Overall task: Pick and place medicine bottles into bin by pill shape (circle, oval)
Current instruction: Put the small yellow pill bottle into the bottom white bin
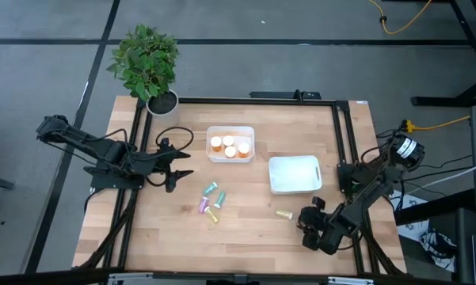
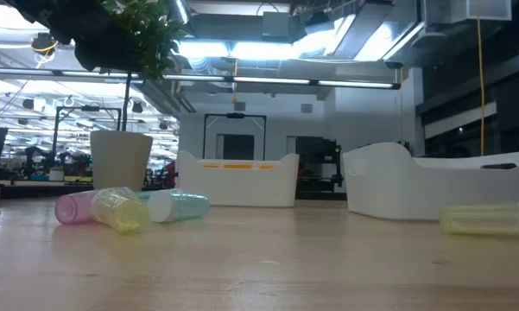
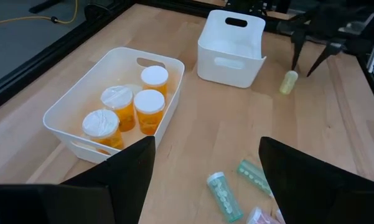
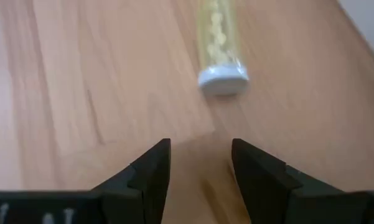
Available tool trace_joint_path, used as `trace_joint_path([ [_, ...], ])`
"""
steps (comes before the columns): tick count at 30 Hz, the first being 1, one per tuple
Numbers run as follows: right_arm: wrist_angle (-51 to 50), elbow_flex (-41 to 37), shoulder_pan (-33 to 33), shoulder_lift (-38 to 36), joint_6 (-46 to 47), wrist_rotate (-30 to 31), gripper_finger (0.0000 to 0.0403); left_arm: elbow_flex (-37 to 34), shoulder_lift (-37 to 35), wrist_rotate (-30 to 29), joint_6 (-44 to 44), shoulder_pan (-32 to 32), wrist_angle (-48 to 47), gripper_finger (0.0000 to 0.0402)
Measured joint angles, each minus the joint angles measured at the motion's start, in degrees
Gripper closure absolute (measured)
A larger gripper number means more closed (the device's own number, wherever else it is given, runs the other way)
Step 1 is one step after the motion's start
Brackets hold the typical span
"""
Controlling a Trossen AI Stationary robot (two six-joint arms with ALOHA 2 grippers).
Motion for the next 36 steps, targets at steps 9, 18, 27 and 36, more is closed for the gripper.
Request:
trace_joint_path([
  [9,12.1,-8.6,1.2,0.1,-0.1,9.2,0.0230,0.0,0.0,0.0,0.0,0.0,0.0,0.0121],
  [18,15.2,-9.6,1.0,0.2,-7.9,10.7,0.0230,0.0,0.0,0.0,0.0,0.0,0.0,0.0121],
  [27,17.8,-9.6,0.1,1.2,-12.5,11.3,0.0230,0.0,0.0,0.0,0.0,0.0,0.0,0.0121],
  [36,20.2,-9.6,-0.2,1.6,-12.6,11.4,0.0230,0.0,0.0,0.0,0.0,0.0,0.0,0.0121],
])
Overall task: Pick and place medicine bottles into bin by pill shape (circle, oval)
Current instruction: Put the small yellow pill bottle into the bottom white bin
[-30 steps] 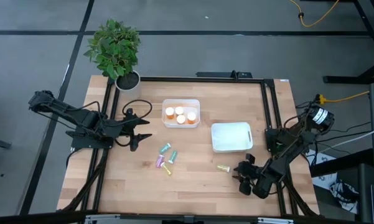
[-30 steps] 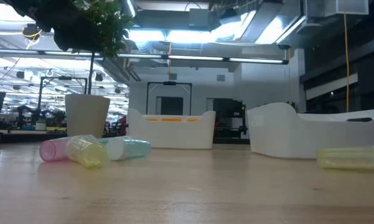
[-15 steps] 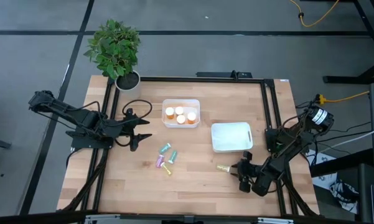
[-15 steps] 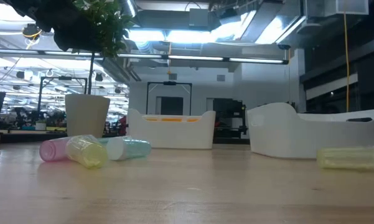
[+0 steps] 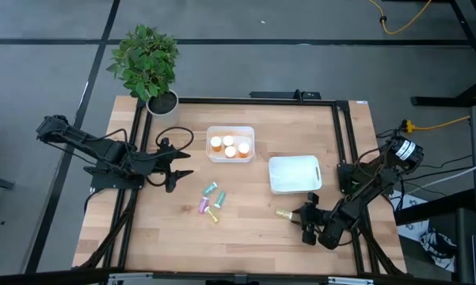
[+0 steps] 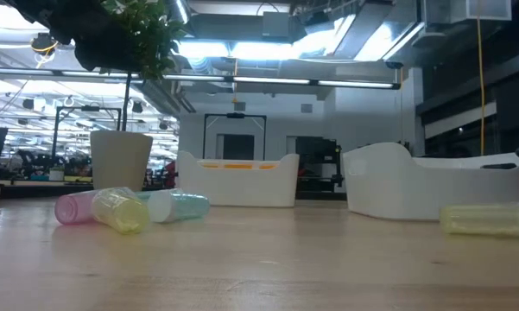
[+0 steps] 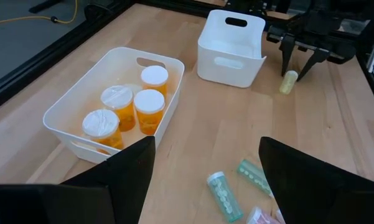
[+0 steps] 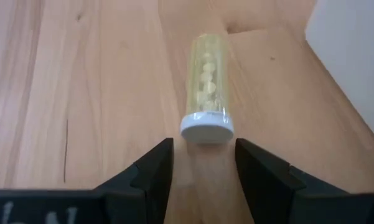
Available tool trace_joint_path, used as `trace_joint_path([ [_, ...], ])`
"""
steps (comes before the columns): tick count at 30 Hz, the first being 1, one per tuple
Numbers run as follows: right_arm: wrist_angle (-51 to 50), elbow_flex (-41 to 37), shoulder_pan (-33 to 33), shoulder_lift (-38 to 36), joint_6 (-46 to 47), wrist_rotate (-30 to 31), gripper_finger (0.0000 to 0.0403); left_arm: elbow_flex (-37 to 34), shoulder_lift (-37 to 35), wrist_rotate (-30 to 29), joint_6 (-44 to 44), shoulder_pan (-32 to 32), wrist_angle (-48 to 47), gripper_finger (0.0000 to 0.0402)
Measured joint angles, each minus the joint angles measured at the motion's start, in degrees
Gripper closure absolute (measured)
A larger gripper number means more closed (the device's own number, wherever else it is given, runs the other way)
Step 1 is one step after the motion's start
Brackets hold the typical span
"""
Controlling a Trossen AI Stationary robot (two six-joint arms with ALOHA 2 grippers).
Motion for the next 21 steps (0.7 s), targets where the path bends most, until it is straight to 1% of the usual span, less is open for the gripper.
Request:
trace_joint_path([
  [4,0.1,0.0,-0.9,0.0,5.2,-0.8,0.0217,0.0,0.0,0.0,0.0,0.0,0.0,0.0121],
  [8,0.5,0.2,-1.5,-0.2,6.2,-2.0,0.0179,0.0,0.0,0.0,0.0,0.0,0.0,0.0121],
  [11,0.7,0.2,-1.5,-0.2,6.1,-1.7,0.0150,0.0,0.0,0.0,0.0,0.0,0.0,0.0121],
  [13,1.0,0.2,-1.5,-0.1,6.1,-1.2,0.0139,0.0,0.0,0.0,0.0,0.0,0.0,0.0121],
  [18,1.1,0.1,-1.6,0.0,2.0,-0.9,0.0137,0.0,0.0,0.0,0.0,0.0,0.0,0.0121],
  [21,0.4,-0.1,-1.6,0.0,1.0,1.7,0.0143,0.0,0.0,0.0,0.0,0.0,0.0,0.0121],
])
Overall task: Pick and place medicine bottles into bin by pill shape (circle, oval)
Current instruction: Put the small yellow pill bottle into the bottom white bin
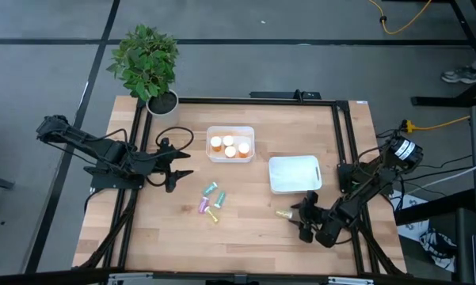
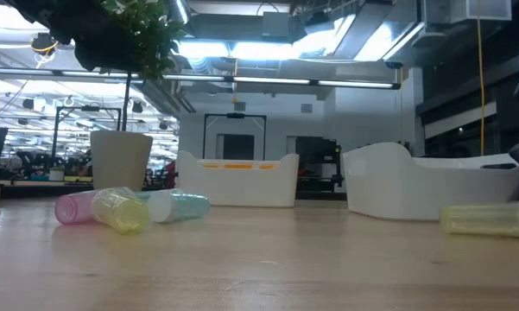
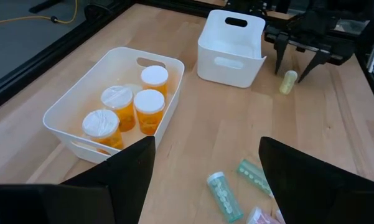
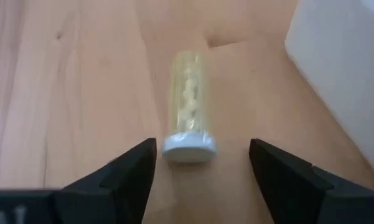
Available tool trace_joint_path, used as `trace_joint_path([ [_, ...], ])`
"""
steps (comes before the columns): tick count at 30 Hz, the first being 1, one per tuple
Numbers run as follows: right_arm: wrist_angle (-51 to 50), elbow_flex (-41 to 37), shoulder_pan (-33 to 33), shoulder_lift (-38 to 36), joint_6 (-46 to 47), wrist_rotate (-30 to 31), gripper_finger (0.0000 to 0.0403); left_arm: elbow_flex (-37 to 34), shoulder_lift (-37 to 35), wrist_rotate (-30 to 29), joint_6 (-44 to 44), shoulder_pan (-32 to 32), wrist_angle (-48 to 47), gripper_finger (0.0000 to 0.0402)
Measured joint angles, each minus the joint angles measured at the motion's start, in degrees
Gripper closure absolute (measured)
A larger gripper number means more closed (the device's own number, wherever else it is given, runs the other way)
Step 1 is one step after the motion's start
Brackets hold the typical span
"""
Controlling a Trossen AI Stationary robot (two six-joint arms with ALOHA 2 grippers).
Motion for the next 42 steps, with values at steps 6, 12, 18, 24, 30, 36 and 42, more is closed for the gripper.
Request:
trace_joint_path([
  [6,0.5,0.0,0.0,0.0,-0.9,2.4,0.0147,0.0,0.0,0.0,0.0,0.0,0.0,0.0121],
  [12,0.6,0.0,0.0,0.0,-0.9,1.8,0.0147,0.0,0.0,0.0,0.0,0.0,0.0,0.0121],
  [18,1.2,0.1,0.0,0.0,-0.8,1.8,0.0147,0.0,0.0,0.0,0.0,0.0,0.0,0.0121],
  [24,1.6,0.1,0.0,0.0,-0.6,1.8,0.0150,0.0,0.0,0.0,0.0,0.0,0.0,0.0121],
  [30,2.1,0.1,0.1,-0.1,-0.6,1.8,0.0195,0.0,0.0,0.0,0.0,0.0,0.0,0.0121],
  [36,2.1,0.1,0.1,-0.1,-0.7,0.4,0.0257,0.0,0.0,0.0,0.0,0.0,0.0,0.0121],
  [42,2.1,0.2,0.1,-0.5,-2.1,-0.2,0.0282,0.0,0.0,0.0,0.0,0.0,0.0,0.0121],
])
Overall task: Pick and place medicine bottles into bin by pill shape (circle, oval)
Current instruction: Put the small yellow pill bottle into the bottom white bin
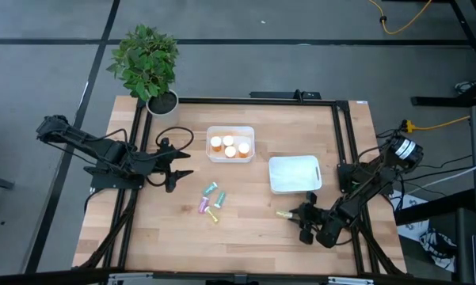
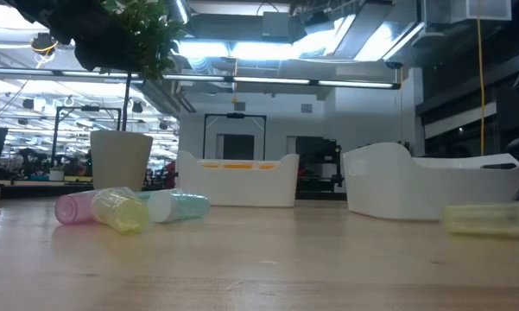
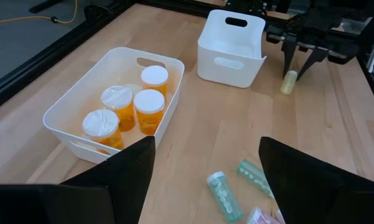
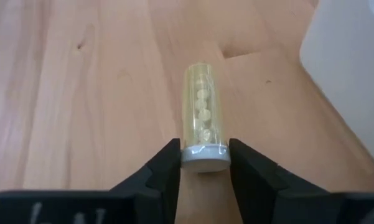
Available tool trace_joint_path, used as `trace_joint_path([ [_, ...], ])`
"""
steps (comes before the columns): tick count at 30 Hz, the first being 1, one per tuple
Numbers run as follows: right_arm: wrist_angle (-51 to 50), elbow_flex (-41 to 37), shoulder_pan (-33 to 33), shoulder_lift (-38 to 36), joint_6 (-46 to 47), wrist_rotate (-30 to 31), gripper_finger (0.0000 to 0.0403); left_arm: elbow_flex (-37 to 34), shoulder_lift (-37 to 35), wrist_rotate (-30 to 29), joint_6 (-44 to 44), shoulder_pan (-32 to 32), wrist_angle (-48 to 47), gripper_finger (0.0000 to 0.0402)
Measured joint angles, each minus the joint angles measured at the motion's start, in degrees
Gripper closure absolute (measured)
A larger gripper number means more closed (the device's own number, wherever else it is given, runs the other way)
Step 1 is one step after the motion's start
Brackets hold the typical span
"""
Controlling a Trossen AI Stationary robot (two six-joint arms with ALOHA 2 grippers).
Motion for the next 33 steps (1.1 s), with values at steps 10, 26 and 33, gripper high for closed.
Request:
trace_joint_path([
  [10,-16.4,8.8,-2.2,-5.0,-6.8,-3.4,0.0282,0.0,0.0,0.0,0.0,0.0,0.0,0.0121],
  [26,-84.2,46.1,-18.2,-6.5,-19.2,-15.5,0.0284,0.0,0.0,0.0,0.0,0.0,0.0,0.0121],
  [33,-88.9,45.8,-30.8,-6.5,-21.0,-32.2,0.0284,0.0,0.0,0.0,0.0,0.0,0.0,0.0121],
])
